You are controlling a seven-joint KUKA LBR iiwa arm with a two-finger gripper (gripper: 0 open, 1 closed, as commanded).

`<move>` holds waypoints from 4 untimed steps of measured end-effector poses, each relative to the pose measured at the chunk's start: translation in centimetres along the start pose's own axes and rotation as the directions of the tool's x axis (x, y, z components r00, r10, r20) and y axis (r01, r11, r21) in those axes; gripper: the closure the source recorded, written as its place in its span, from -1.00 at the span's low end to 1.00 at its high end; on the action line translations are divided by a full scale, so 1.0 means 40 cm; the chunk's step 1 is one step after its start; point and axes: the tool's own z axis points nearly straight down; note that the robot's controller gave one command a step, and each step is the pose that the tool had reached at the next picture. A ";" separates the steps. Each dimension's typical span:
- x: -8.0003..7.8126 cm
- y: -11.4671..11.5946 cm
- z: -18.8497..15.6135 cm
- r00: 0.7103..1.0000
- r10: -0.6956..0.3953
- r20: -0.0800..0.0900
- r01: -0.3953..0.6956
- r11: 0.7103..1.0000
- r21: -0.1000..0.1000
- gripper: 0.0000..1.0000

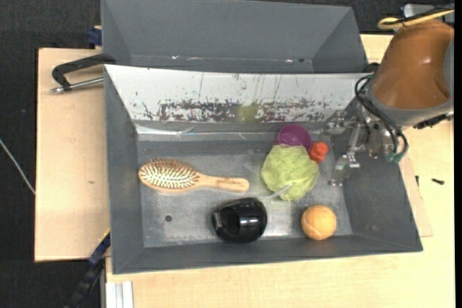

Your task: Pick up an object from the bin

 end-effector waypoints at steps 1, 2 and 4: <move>-0.017 0.034 0.064 0.987 -0.163 0.005 0.163 0.987 0.004 -1.00; -0.020 -0.011 0.169 0.839 -0.544 0.004 0.544 0.839 0.001 1.00; -0.019 0.059 0.125 0.850 -0.527 0.000 0.527 0.850 -0.001 1.00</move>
Offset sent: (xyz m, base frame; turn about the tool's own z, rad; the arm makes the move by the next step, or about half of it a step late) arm 0.0053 -0.0048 -0.0710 -0.5781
